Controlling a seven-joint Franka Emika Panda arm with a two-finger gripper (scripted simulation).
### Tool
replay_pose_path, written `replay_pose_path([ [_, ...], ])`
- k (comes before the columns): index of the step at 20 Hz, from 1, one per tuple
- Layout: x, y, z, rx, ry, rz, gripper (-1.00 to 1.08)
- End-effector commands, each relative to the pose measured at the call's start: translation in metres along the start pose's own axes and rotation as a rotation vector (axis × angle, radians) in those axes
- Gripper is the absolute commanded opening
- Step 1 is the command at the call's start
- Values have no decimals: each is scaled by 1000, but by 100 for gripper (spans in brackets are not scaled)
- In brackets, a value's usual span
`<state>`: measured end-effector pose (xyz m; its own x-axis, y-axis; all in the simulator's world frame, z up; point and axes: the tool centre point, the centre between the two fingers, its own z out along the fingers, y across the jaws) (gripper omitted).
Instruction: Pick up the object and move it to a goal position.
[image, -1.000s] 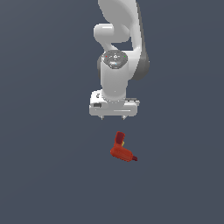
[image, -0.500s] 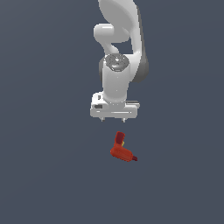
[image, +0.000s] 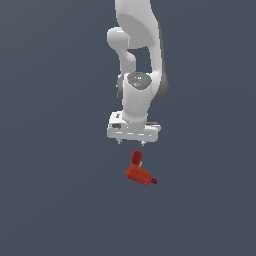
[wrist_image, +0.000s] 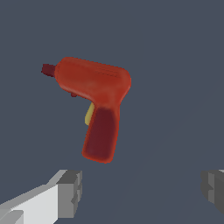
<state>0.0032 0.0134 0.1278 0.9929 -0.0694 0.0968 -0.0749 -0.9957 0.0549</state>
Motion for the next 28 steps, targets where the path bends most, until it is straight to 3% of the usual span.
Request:
replay_pose_path([
  [1, 0, -4, 10, -8, 31, 17, 108],
  [18, -6, -29, 64, -16, 250, 108, 108],
  [28, -11, -38, 75, -1, 318, 126, 108],
])
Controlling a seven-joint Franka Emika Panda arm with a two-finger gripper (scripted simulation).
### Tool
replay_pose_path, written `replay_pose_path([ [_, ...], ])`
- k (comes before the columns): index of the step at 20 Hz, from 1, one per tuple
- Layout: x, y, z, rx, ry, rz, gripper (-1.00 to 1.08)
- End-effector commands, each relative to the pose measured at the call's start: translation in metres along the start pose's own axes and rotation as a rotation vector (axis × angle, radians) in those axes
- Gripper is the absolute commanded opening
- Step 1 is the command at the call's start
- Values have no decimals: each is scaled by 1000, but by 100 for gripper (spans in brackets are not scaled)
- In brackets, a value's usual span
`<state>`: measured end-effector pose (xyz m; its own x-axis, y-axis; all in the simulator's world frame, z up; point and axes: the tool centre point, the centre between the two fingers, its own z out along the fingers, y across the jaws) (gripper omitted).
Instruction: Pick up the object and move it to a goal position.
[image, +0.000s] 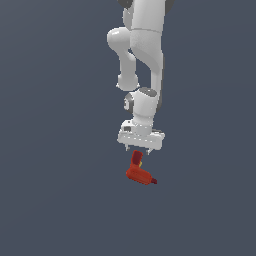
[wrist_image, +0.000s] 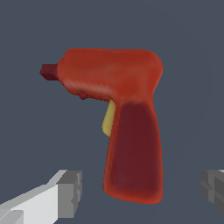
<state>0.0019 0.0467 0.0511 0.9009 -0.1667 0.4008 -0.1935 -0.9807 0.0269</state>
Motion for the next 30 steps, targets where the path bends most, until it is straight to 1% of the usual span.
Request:
replay_pose_path([
  [1, -1, -1, 1, 3, 11, 4, 108],
  [9, -2, -2, 4, 4, 14, 4, 108],
  [17, -3, -2, 27, 5, 15, 5, 108],
  [23, -1, -2, 32, 5, 16, 5, 108],
  [24, -1, -2, 32, 5, 16, 5, -100],
  [30, -1, -2, 32, 5, 16, 5, -100],
])
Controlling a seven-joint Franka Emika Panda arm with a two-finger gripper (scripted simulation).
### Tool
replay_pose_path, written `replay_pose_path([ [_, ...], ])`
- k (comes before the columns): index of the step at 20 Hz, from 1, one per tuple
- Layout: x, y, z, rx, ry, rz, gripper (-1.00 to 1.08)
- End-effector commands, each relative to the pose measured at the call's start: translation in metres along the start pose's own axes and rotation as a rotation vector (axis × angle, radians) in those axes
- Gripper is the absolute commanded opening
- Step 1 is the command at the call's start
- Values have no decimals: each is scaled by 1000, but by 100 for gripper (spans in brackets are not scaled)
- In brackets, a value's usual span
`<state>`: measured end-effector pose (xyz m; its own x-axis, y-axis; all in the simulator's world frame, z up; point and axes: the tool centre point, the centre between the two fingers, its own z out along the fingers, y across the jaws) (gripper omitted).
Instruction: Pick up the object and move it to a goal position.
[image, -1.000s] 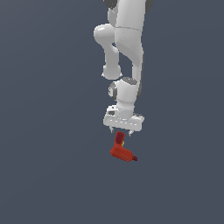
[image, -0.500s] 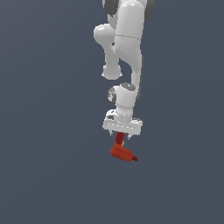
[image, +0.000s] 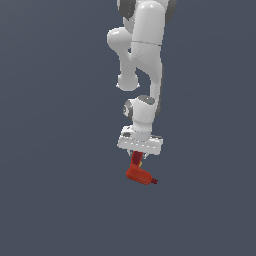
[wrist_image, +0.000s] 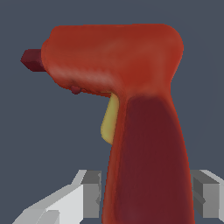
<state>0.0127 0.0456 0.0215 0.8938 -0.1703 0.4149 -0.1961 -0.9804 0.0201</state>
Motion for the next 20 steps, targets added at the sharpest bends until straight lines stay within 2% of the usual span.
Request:
replay_pose_path([
  [1, 0, 0, 0, 0, 1, 0, -100],
  [11, 3, 5, -10, 0, 0, 0, -100],
  [20, 14, 24, -52, 0, 0, -1, -100],
])
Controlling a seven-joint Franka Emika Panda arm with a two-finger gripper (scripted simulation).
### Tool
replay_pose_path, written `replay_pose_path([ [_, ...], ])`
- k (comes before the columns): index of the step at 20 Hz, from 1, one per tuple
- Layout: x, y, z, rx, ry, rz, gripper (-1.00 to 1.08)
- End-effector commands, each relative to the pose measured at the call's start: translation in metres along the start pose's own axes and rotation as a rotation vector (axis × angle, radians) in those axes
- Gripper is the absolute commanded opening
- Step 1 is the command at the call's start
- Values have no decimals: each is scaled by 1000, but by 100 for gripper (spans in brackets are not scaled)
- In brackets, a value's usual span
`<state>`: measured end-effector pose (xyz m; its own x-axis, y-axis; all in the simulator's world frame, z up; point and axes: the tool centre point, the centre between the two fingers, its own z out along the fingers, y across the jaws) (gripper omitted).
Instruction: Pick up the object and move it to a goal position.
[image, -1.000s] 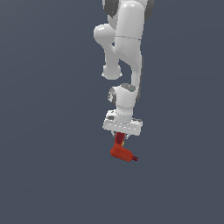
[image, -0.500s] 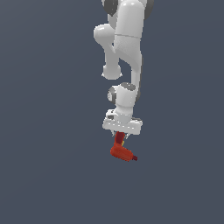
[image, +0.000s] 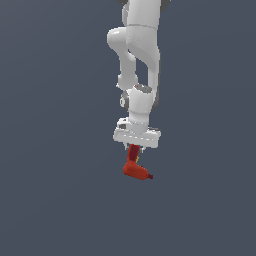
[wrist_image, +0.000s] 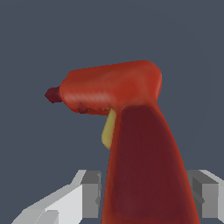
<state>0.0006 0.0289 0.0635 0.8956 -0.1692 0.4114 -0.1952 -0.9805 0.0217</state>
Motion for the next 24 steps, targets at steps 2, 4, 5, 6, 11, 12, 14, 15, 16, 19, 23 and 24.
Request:
replay_pose_path([
  [2, 8, 10, -24, 1, 4, 1, -100],
  [4, 12, 17, -39, 2, 4, 0, -100],
  [5, 14, 21, -47, 2, 4, 0, -100],
  [6, 16, 25, -55, 2, 4, 0, -100],
  [11, 28, 43, -96, 2, 4, 0, -100],
  [12, 30, 47, -104, 2, 4, 0, -100],
  [14, 35, 55, -121, 2, 4, 0, -100],
  [15, 37, 58, -130, 2, 5, -1, -100],
  [16, 40, 62, -138, 2, 5, -1, -100],
  [19, 48, 74, -166, 3, 4, -1, -100],
  [23, 59, 91, -203, 4, 4, 0, -100],
  [24, 61, 95, -212, 4, 4, 0, -100],
])
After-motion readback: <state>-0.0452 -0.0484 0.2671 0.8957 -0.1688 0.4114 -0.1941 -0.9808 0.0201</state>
